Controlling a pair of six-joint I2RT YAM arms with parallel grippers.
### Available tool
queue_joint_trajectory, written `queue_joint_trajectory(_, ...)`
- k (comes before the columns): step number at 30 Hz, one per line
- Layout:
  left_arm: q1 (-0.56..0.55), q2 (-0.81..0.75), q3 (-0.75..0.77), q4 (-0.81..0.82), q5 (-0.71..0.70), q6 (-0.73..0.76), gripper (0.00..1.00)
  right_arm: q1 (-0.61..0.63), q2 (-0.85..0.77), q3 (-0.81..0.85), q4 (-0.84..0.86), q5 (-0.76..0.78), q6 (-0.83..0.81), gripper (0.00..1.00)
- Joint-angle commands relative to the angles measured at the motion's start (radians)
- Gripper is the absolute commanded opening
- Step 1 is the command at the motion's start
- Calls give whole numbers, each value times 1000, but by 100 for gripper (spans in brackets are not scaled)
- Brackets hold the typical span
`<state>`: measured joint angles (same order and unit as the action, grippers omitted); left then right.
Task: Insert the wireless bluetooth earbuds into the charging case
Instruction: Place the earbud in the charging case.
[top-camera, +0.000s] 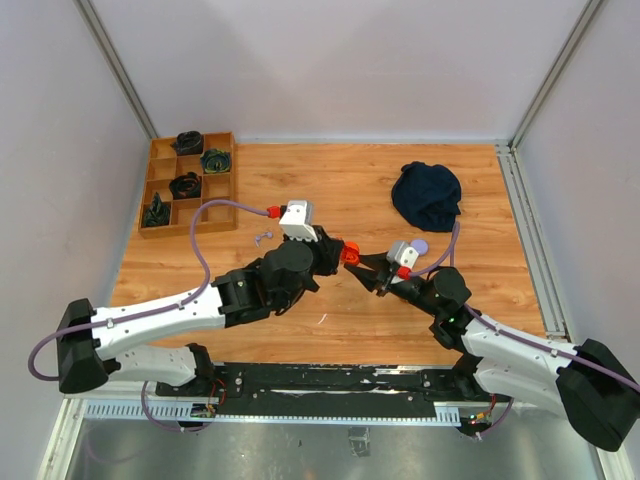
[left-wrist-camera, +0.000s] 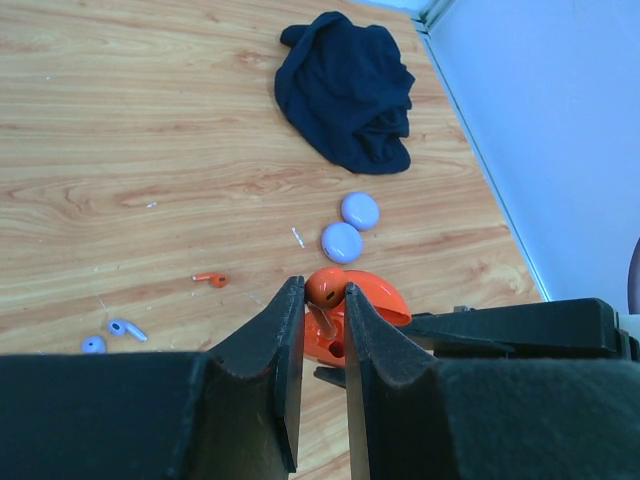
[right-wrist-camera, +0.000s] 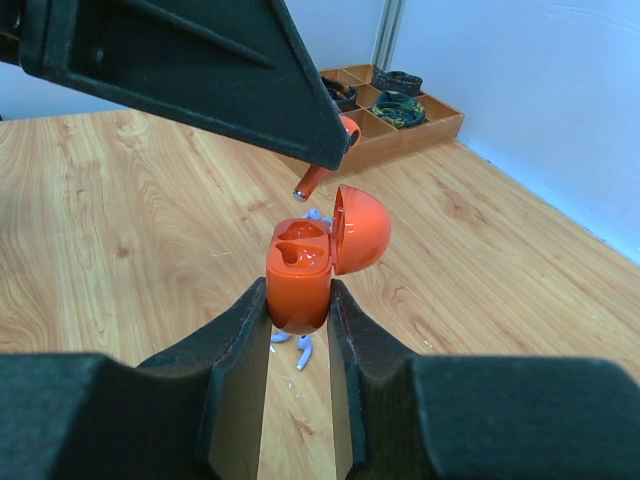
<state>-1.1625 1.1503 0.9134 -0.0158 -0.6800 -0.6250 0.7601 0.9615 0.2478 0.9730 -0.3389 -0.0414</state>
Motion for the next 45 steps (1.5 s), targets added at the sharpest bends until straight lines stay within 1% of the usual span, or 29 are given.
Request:
queue_joint_trajectory(1, -18, 19, -4, 55, -48, 18, 6, -18, -5, 17, 57, 9, 14, 8)
queue_joint_trajectory(9, -42, 43, -7, 58, -82, 33, 6, -19, -17, 16, 58, 17, 18, 8)
queue_joint_trajectory(19, -65, 58, -7, 63, -84, 49, 6, -18, -26, 13, 57, 26, 17, 8)
queue_joint_trajectory(24, -79, 73, 2, 61, -90, 72, 7, -18, -29, 13, 56, 26, 17, 8)
queue_joint_trajectory(27, -86, 77, 5, 59, -85, 79, 11, -18, -29, 13, 54, 23, 17, 8)
queue_joint_trajectory(33, -89, 70, 5, 59, -75, 80, 26, -18, -29, 12, 51, 23, 17, 8)
queue_joint_trajectory(35, -89, 66, 4, 55, -71, 76, 29, -18, -29, 10, 49, 24, 17, 8)
queue_joint_trajectory(40, -89, 66, 4, 53, -59, 66, 32, -19, -27, 9, 49, 24, 17, 8)
queue_joint_trajectory(45, -89, 66, 8, 49, -53, 62, 34, -18, -30, 8, 46, 26, 17, 8)
